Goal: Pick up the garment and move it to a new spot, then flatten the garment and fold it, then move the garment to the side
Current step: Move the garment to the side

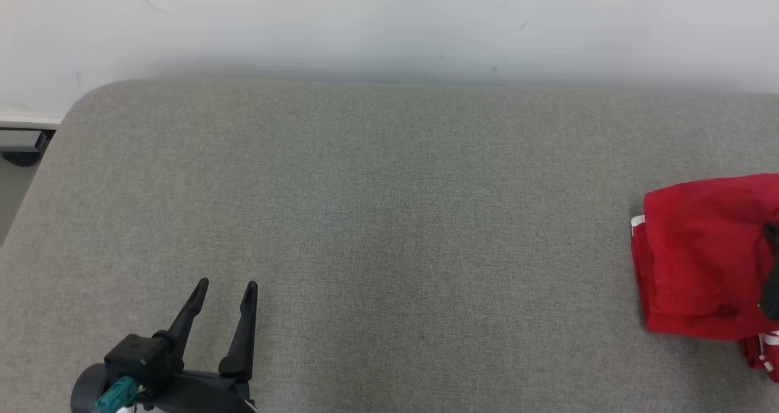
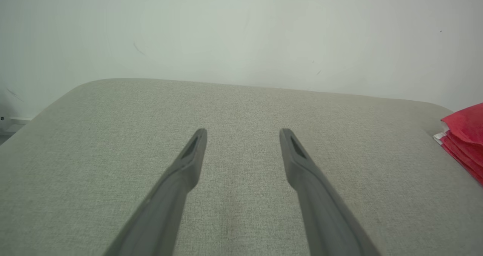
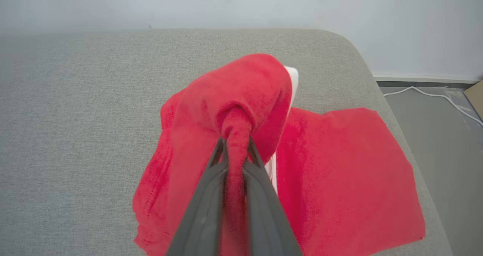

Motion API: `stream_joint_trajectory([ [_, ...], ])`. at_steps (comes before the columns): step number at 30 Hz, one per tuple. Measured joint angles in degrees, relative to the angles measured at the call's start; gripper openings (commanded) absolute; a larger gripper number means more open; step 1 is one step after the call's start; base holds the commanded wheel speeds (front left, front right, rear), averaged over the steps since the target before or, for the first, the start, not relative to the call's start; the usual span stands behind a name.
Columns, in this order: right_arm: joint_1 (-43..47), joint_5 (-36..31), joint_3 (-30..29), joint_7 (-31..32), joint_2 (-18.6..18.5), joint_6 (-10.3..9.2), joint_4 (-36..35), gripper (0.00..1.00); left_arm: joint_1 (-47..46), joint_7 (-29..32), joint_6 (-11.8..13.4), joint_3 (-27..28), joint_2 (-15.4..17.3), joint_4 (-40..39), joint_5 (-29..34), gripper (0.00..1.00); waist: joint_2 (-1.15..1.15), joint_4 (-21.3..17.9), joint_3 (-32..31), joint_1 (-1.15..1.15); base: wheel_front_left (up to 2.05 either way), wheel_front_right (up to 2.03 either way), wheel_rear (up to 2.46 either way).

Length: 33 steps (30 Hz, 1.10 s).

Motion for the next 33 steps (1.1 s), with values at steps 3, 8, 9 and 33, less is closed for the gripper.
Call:
stream_joint_trajectory([
  [3,-0.08,-0.74,-0.07,0.66,-1.15,0.0,0.1,0.0,-0.69,0.18,-0.03,-0.07,0.01,0.0,0.0,1.0,0.0,-0.11,0.53,0.0,0.0,0.0,0.0],
  [8,-0.27,-2.07,-0.16,1.22,-3.5,0.0,0.19,0.0,-0.91,0.53,-0.07,-0.1,0.05,0.01,0.09,1.0,0.0,-0.02,1.2,0.0,0.0,0.0,0.0],
  [9,-0.38,-2.56,-0.14,1.23,-4.14,0.0,0.21,0.0,-0.91,0.54,-0.07,-0.12,0.08,0.0,0.11,1.0,0.0,0.01,1.33,0.0,0.0,0.0,0.0],
  [33,2.75,-19.36,4.35,1.35,-19.74,2.77,4.42,0.0,-2.11,1.21,-0.55,-0.96,0.34,-0.24,0.44,1.0,0.0,1.1,3.53,0.0,0.0,0.0,0.0],
])
